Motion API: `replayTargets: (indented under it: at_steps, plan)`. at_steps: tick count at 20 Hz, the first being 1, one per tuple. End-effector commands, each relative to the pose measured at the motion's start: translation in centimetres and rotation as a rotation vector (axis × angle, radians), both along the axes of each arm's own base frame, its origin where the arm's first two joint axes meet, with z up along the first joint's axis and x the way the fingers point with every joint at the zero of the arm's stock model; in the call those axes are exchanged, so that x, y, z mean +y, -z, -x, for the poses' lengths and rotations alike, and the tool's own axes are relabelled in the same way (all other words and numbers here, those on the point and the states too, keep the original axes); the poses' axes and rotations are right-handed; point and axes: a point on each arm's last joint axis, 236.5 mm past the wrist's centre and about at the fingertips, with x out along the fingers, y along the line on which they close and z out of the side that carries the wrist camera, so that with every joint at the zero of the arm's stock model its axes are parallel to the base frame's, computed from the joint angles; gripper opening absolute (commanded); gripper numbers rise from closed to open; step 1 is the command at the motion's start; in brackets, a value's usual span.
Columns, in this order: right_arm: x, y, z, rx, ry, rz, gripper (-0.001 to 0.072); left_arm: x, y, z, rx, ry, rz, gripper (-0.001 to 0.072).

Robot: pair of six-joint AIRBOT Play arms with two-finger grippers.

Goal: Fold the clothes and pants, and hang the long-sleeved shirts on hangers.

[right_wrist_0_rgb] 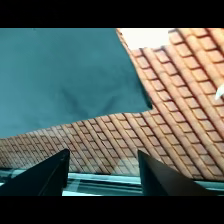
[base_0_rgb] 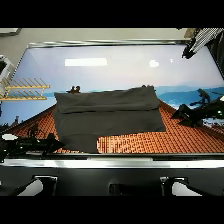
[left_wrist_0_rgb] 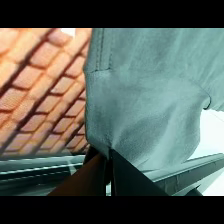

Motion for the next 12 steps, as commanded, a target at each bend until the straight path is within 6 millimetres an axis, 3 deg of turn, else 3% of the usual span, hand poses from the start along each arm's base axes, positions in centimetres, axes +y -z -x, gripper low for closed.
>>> replayTargets:
  at_steps: [1, 3, 8, 12]
  plan:
    - [-0.3, 2.0, 0.4, 0.062, -0.022, -0.009, 0.0493, -0.1, 0.0, 0.1, 0.001, 0.005, 0.004, 0.0015]
    - [-0.3, 3.8, 0.5, 0.103, -0.036, -0.029, 0.0553, -0.1, -0.1, 0.2, 0.003, 0.008, 0.008, 0.0015]
    - [-0.6, 6.6, -1.0, 0.086, -0.029, -0.036, 0.0552, -0.1, -0.1, 0.2, 0.003, 0.008, 0.009, 0.0015]
    - [0.9, 8.5, -0.5, 0.107, -0.025, -0.103, 0.0543, -0.1, -0.1, 0.2, 0.003, 0.007, 0.008, 0.0015]
